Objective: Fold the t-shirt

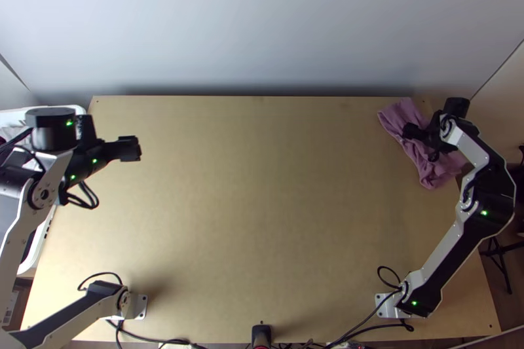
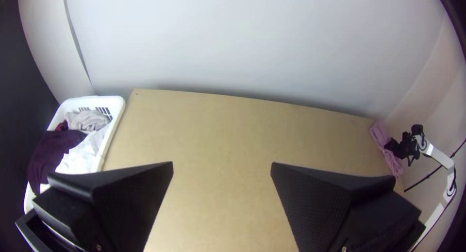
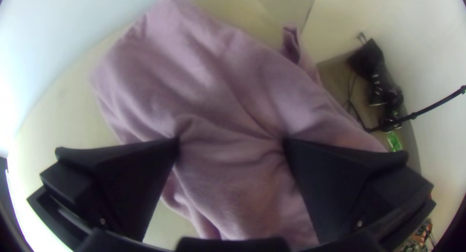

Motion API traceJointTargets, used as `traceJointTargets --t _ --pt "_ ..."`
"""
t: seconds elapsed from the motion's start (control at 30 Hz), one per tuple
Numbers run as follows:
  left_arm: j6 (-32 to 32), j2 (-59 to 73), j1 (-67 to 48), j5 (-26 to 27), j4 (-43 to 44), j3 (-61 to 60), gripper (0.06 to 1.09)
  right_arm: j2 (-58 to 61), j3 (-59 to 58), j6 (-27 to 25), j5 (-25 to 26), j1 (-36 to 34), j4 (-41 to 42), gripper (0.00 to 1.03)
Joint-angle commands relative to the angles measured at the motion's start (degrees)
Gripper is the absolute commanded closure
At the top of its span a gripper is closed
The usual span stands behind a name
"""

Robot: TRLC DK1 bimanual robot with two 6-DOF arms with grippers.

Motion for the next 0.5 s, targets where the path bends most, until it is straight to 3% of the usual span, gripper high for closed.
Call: traceJointTargets --t 0.0,0.3,0.47 --pt "-0.45 -4.61 3.59 -0.29 0.31 -3.80 0.11 -7.24 -2.28 -2.19 -2.81 1.29 4.17 0.04" --pt "-1.16 -13.04 8.52 -1.43 0.31 -10.48 0.11 -14.27 -3.24 -6.58 -6.32 3.14 3.73 0.04" --pt "-0.45 -17.70 9.57 -3.89 1.45 -16.02 0.11 -24.73 -9.84 -7.20 -7.46 7.09 3.82 0.04"
